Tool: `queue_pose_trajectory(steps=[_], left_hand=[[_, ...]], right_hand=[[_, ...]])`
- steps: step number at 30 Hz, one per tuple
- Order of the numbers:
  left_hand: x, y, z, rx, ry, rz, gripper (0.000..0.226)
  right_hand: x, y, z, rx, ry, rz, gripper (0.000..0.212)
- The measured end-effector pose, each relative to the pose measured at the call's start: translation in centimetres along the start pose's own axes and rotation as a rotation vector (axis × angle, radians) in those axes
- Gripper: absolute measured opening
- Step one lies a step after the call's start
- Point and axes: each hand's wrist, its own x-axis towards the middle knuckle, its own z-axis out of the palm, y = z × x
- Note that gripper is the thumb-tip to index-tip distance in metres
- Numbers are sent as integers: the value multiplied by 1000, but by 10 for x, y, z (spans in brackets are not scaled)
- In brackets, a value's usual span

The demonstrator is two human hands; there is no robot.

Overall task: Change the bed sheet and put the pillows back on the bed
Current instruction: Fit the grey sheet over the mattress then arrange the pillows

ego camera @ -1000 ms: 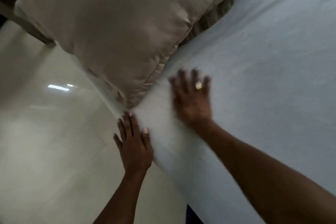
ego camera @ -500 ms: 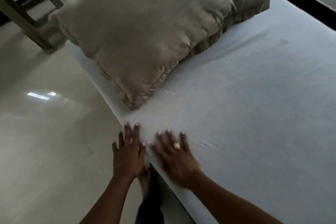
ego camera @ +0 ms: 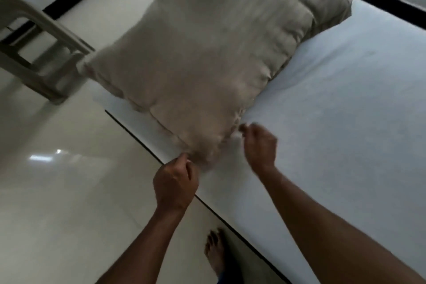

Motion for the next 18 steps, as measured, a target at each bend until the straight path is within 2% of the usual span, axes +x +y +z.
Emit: queue_pose_trajectory(steps=[2,4,6,9,10,12,14,16,18], left_hand=[[33,-8,-24,-3,85,36,20],[68,-11,-45,-3,149,123,13],[98,-7,-65,-10,185,202,13],[140,8,-92,-33,226,310,15],[153,19,-103,-45,251,332,15],[177,41,-123,-79,270,287,21],[202,66,-138,-151,225,160,37],[223,81,-141,-312,40,-17,74],[230,96,-133,-578,-189,-216,109]], right_hand=[[56,-37,-9,373,248,358,61],[101,-83,-16,624,241,520,75],[127,-122,-16,697,151,516,91],[145,-139,-14,787,171,486,103],[143,-146,-22,850,159,466,97],[124,-164,-44,1006,129,368,70],[99,-169,-78,1118,42,309,54],[71,-149,-116,1189,-38,336,52],[39,-115,-150,1209,-74,410,54]])
